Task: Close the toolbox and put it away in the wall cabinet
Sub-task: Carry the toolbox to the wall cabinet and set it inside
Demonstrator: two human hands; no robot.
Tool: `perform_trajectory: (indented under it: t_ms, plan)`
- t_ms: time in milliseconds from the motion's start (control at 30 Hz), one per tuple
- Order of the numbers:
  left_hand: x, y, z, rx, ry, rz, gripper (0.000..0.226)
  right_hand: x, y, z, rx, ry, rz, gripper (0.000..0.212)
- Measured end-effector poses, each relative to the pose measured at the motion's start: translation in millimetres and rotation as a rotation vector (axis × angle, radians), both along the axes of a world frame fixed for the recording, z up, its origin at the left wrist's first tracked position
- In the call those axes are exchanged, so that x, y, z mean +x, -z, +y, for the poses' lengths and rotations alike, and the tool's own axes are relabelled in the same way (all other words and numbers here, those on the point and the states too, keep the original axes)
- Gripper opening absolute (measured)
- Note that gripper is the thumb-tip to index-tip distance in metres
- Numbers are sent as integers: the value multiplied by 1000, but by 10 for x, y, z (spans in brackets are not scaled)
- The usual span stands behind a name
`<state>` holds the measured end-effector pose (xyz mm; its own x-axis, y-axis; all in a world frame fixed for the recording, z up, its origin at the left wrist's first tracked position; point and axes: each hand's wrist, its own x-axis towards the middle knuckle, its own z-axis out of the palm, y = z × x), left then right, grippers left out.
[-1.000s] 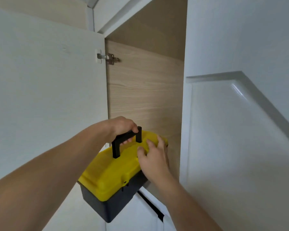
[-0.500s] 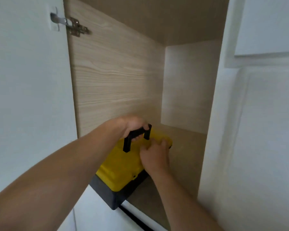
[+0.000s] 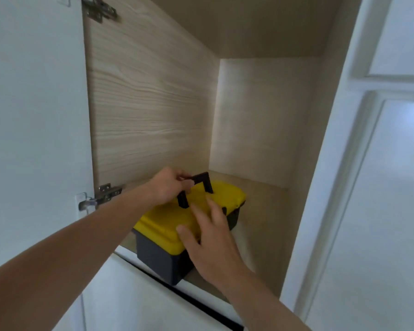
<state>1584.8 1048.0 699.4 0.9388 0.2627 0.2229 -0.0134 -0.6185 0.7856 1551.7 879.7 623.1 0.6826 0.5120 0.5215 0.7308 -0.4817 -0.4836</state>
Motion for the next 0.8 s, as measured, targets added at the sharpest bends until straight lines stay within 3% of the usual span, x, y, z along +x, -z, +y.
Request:
perform_trajectory:
  t_ms: [167,267,367,433,600,800]
  plan:
    - [-396,269,327,96,-22,-31,22,-277,61,102,-119,-18,-128,61]
    - [-674,384,451,30,68,-30,23,-293,53,170,-153,-3,-154,52]
    - [-980,531,558,-84,309,5,50,-277,89,173,-155,-3,-153,51]
    - [-1034,589,598,29,373,-25,63,-249,118,169,-163,-11,-166,51]
    - [-684,566,559,198,323,-92,60,17,129,150,-143,5,-135,48]
    - [166,575,386,343,273,-40,59,687,112,138,-225,204,-96,49]
